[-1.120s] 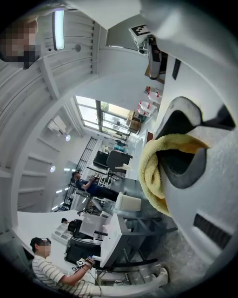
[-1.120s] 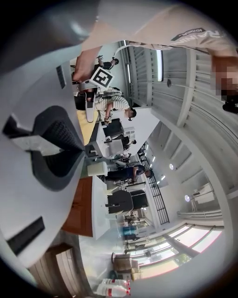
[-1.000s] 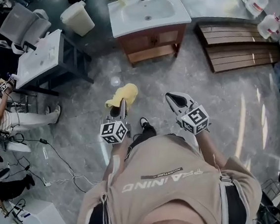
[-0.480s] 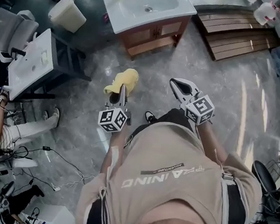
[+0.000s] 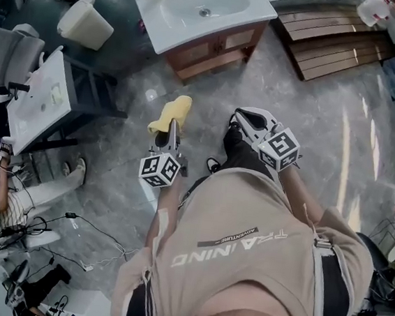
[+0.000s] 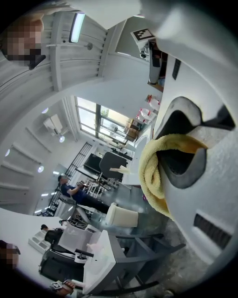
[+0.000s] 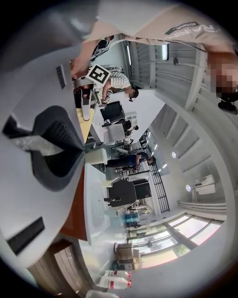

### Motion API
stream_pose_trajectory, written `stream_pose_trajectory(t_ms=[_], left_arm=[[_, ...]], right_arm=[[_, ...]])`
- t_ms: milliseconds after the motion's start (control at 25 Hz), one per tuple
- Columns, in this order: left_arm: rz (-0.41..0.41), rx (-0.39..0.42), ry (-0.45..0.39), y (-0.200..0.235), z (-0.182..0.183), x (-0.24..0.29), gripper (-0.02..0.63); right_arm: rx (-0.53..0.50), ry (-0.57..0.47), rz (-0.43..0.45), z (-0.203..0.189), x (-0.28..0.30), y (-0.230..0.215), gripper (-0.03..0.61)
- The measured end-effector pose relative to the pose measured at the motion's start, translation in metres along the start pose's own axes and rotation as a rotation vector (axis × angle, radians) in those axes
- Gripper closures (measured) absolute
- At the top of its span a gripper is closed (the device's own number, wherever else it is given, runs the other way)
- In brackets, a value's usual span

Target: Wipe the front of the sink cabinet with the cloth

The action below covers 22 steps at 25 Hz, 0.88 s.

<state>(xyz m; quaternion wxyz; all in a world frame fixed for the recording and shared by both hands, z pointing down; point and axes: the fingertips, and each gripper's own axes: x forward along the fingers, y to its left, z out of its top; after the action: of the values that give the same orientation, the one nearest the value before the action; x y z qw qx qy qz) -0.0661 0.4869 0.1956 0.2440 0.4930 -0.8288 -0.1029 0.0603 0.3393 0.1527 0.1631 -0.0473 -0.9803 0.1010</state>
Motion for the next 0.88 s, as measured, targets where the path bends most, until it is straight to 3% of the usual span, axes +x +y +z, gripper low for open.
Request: stream_pose_trajectory(t_ms=[160,360,520,880], left_arm=[[0.057,0.008,0.021,0.009,0.011,0.030,0.565],[0.104,0.018,0.045,0.013,0.024,0.074,0.565],[0.145,0.062,0.070,0.013,0.033,0.117,0.565],[0.123,0.024,0.104,-0.003,0.028,0.201,0.565]], right_arm=[[-0.024,-0.007,0.058,0.021,0.038,-0.027,0.566],[-0.155,0.005,0.105,0.048,0.070,-0.066,0.566],[-0.096,-0.003,0.151,0.057,0.086,-0.108,0.566],[-0.104,0.092,0.180,0.034,0.100,-0.169,0.566]])
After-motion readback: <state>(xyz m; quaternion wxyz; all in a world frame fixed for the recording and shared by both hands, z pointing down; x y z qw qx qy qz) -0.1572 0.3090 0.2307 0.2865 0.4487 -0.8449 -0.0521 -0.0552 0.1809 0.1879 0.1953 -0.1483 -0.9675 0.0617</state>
